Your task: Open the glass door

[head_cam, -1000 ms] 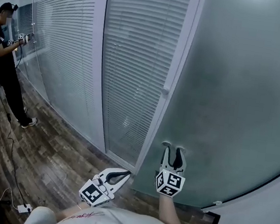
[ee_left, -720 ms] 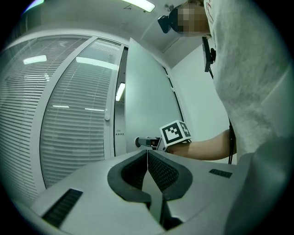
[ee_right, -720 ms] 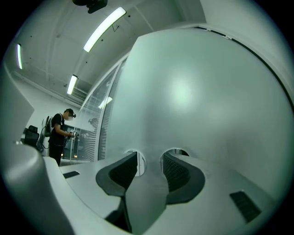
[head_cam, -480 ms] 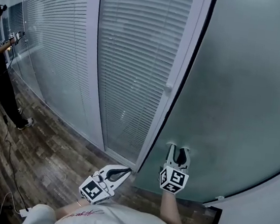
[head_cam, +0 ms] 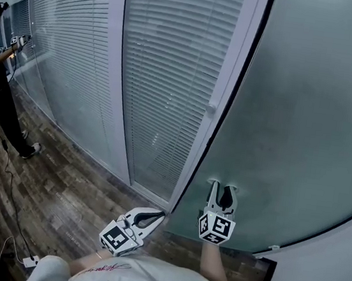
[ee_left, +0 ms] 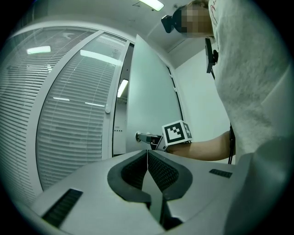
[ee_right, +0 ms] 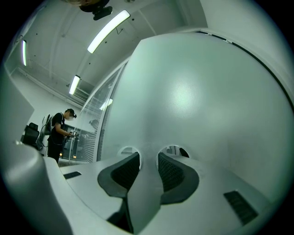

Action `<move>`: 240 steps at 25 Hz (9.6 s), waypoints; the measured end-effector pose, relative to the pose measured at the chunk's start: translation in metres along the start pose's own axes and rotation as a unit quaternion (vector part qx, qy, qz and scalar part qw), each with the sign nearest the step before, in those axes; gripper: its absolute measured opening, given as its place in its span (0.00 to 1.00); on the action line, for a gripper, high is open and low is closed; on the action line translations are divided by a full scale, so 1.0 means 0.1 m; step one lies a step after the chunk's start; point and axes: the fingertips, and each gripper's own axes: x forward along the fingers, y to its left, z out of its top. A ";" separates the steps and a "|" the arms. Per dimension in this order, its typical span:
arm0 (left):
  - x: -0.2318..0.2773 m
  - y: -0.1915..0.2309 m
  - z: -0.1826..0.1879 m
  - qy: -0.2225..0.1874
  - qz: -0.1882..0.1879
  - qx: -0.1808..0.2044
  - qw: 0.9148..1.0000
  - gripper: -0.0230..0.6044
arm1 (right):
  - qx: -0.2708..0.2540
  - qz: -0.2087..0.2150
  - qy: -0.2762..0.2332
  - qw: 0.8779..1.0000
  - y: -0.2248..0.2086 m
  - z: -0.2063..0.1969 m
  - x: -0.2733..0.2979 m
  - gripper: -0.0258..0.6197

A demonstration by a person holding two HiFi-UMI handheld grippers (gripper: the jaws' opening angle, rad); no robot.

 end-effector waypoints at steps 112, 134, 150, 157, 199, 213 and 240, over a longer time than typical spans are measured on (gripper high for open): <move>-1.80 -3.97 -0.06 0.002 0.189 -0.046 0.981 0.07 | 0.014 0.162 0.047 0.986 0.40 0.52 -2.93 0.25; -1.37 -4.79 -0.03 -0.009 0.203 -0.052 0.978 0.07 | 0.027 0.234 0.042 0.971 0.33 0.65 -3.78 0.25; -1.13 -5.80 -0.12 -0.014 0.236 -0.056 0.970 0.07 | 0.034 0.299 0.030 0.953 0.15 0.79 -4.50 0.25; -1.11 -6.05 -0.09 -0.017 0.239 -0.058 0.969 0.07 | 0.034 0.336 0.026 0.941 0.07 0.86 -4.86 0.25; -0.76 -7.22 0.15 -0.025 0.019 -0.063 0.998 0.07 | 0.029 0.399 0.050 0.915 -1.46 1.21 -6.95 0.25; -0.36 -7.90 0.04 -0.007 -0.052 -0.086 0.995 0.07 | 0.036 0.438 0.041 0.897 -2.09 1.31 -7.53 0.25; 0.00 -8.48 -0.13 0.008 -0.117 -0.099 0.988 0.07 | 0.070 0.448 0.011 0.891 -3.21 1.40 -8.35 0.25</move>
